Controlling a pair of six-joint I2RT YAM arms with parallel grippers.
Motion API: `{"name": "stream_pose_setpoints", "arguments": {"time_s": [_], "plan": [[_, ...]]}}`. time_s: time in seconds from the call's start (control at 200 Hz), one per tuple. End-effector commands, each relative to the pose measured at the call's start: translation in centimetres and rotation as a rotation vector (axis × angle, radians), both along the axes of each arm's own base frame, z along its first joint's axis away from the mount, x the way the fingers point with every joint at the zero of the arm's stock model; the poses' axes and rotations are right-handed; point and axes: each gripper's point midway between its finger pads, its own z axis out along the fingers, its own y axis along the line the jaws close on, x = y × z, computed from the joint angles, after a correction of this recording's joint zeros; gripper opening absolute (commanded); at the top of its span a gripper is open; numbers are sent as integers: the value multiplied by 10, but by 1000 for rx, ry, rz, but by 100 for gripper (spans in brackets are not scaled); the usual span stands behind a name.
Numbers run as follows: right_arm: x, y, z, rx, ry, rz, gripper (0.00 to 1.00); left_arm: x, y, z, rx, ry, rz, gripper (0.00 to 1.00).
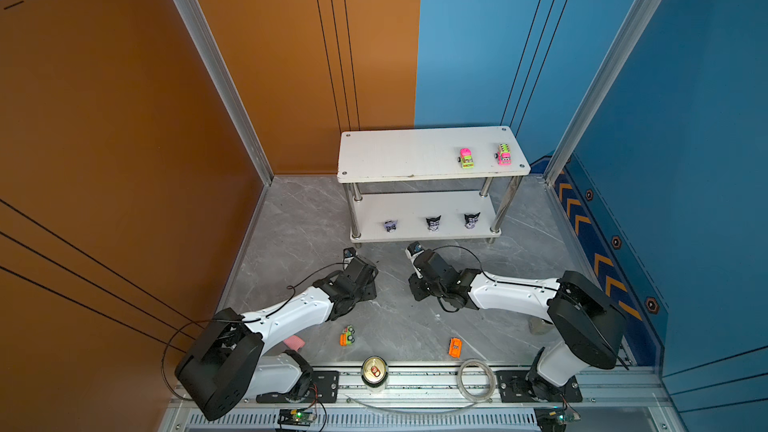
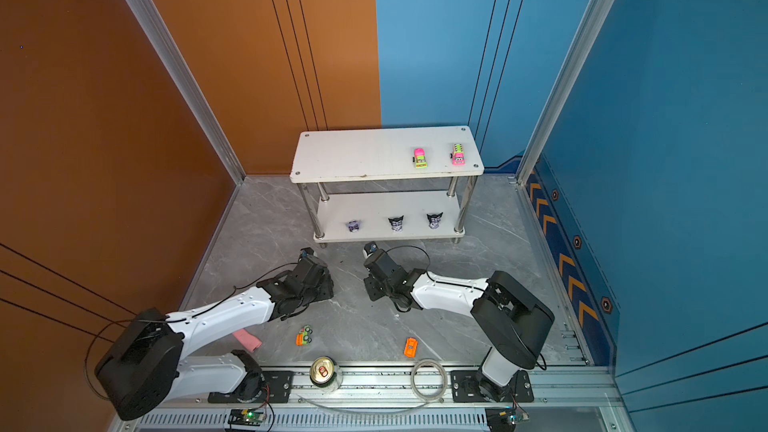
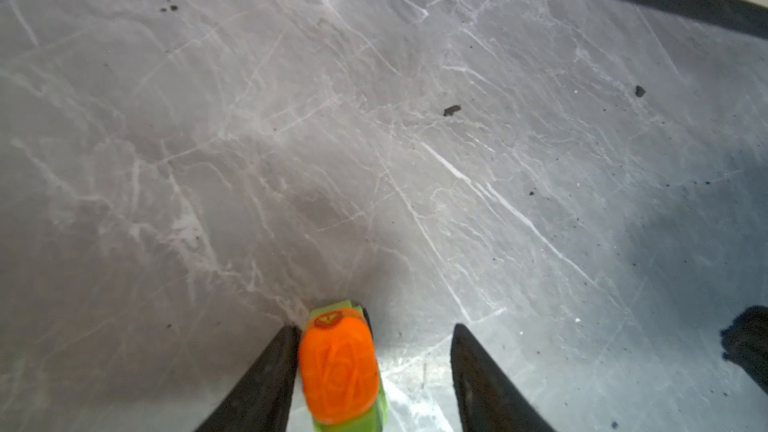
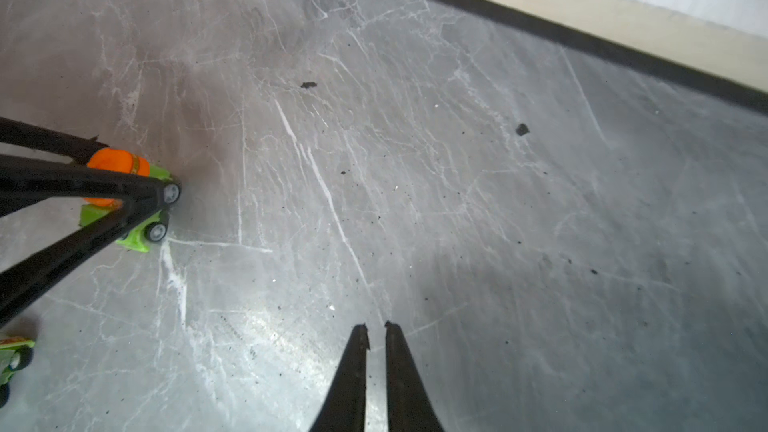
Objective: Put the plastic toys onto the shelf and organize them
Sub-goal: 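Lift the orange-domed green car off the table with the left gripper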
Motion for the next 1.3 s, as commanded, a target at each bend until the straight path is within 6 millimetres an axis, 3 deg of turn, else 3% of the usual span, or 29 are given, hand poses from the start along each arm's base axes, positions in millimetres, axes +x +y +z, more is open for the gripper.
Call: {"name": "stream_pose_setpoints", "arguments": {"time_s": [0.0,0.245,0.701,0.851,0.946,1.176,1.242,1.292], "plan": [[-1,-14,2,-28,-6,-4,13,5,-14,2,4,0,-23,60],[0,-22,-3,-9,3,-20,14,7,-29,2,29,13,-62,63],[2,-25,-15,44,65,-38,14,-22,-1,-10,97,62,-52,68],[2,-28,-10,59,62,-47,14,-29,1,-17,114,86,-55,42],[3,-28,-8,71,59,-51,14,-28,1,-18,119,88,-47,33],[2,-29,-8,80,72,-55,14,-20,-9,-12,126,88,-60,22],[2,-30,-7,81,70,-57,14,-16,-15,1,121,74,-72,21],[3,-31,-5,83,66,-60,14,-11,-21,23,116,46,-87,21]]}}
